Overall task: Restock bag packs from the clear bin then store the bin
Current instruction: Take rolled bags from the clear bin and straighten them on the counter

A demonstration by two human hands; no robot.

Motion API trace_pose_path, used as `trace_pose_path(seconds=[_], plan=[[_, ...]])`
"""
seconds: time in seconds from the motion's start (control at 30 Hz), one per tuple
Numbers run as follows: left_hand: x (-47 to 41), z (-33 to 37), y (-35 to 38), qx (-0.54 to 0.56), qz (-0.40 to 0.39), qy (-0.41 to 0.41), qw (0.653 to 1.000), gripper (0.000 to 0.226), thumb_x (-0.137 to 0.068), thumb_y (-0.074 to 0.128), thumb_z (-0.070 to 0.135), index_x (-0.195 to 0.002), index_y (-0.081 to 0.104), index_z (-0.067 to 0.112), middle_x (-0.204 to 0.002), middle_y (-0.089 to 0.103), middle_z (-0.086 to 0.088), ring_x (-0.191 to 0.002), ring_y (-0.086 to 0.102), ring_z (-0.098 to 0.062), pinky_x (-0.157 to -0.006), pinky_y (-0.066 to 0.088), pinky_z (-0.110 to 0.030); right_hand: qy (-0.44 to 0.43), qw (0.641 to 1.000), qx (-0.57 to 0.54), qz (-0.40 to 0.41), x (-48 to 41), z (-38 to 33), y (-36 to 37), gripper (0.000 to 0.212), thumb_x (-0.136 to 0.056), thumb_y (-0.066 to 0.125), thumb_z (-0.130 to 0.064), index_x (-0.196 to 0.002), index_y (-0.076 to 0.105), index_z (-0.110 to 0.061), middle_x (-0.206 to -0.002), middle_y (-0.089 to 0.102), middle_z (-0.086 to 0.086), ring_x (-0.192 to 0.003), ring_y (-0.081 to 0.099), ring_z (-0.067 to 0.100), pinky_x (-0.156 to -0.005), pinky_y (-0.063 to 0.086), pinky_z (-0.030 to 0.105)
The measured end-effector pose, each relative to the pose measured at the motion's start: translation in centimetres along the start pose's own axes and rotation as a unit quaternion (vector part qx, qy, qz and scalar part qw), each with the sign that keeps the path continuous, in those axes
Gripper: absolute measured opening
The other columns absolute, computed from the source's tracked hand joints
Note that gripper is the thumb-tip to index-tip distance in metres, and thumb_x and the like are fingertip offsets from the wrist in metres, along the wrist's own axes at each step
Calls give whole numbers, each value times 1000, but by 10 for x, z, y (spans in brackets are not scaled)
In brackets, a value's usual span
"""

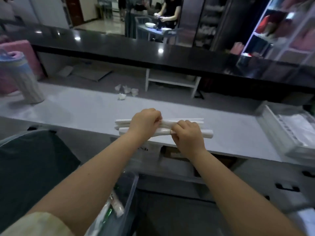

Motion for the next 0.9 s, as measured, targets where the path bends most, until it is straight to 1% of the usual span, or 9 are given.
trace_pose_path(seconds=[0.13, 0.23, 0.3, 0.33, 0.4, 0.5, 0.63, 0.77, 0.9], plan=[[-43, 94, 30, 24, -17, 88, 996, 5, -85, 62, 23, -86, 67, 22, -88, 63, 7, -83, 56, -18, -64, 40, -29, 67, 992, 92, 47, 34, 72, -55, 13, -66, 72, -10, -65, 59, -10, -70, 58, 6, -74, 51, 30, -68, 34, 39], [-66, 177, 59, 39, -33, 158, 986, 6, -85, 64, 27, -84, 68, 22, -86, 62, 7, -81, 57, -19, -61, 39, -28, 145, 982, 111, 49, 68, 130, -96, 10, -67, 72, -12, -69, 63, -9, -97, 64, 13, -103, 44, 33, -88, 36, 47], [-76, 234, 79, 57, -45, 194, 978, 13, -86, 65, 33, -84, 68, 21, -84, 61, 7, -81, 56, -18, -61, 41, -29, 178, 979, 96, 37, 95, 169, -125, 9, -70, 73, -9, -75, 65, -7, -105, 65, 16, -107, 52, 37, -99, 39, 56], [-78, 263, 90, 71, -49, 211, 974, 15, -86, 65, 35, -84, 69, 20, -85, 62, 7, -81, 56, -18, -61, 43, -30, 185, 979, 85, 29, 110, 188, -140, 10, -72, 72, -7, -78, 65, -6, -101, 66, 15, -100, 57, 35, -99, 40, 59], [-82, 318, 112, 94, -53, 244, 964, 15, -87, 65, 34, -86, 70, 19, -88, 65, 5, -85, 58, -20, -63, 47, -33, 188, 979, 69, 20, 140, 225, -169, 10, -74, 71, -3, -81, 63, -6, -86, 65, 11, -79, 60, 33, -84, 48, 48], [-84, 389, 145, 126, -54, 285, 949, 15, -88, 65, 31, -90, 72, 18, -91, 69, 1, -87, 61, -23, -68, 50, -37, 187, 978, 95, 20, 184, 281, -210, 11, -73, 70, 0, -79, 63, -6, -77, 63, 9, -69, 58, 32, -66, 43, 37], [-85, 462, 186, 175, -64, 322, 928, 18, -88, 64, 20, -103, 72, 14, -98, 70, -5, -89, 64, -27, -75, 53, -39, 161, 975, 155, 22, 235, 346, -252, 10, -73, 69, 0, -81, 67, -7, -80, 67, 10, -71, 60, 30, -66, 47, 37], [-87, 509, 230, 80, -88, 336, 934, 56, -75, 72, 46, -123, 58, 21, -115, 63, -3, -103, 57, -25, -85, 48, -38, 139, 974, 175, 14, 268, 401, -275, 10, -71, 67, 1, -75, 64, -8, -78, 67, 9, -70, 61, 30, -67, 50, 40], [-103, 543, 259, 16, -58, 305, 950, 40, -75, 70, 29, -112, 57, 18, -108, 62, -3, -97, 56, -28, -78, 45, -38, 115, 978, 173, 20, 280, 444, -272, 7, -76, 67, -3, -79, 64, -10, -81, 67, 8, -73, 61, 29, -71, 49, 39]])
Point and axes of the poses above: each hand's wrist, its own x-axis away from the middle knuckle, its own y-axis out of the palm, z = x × y, the point moved 3 cm from there along -x, towards the middle knuckle
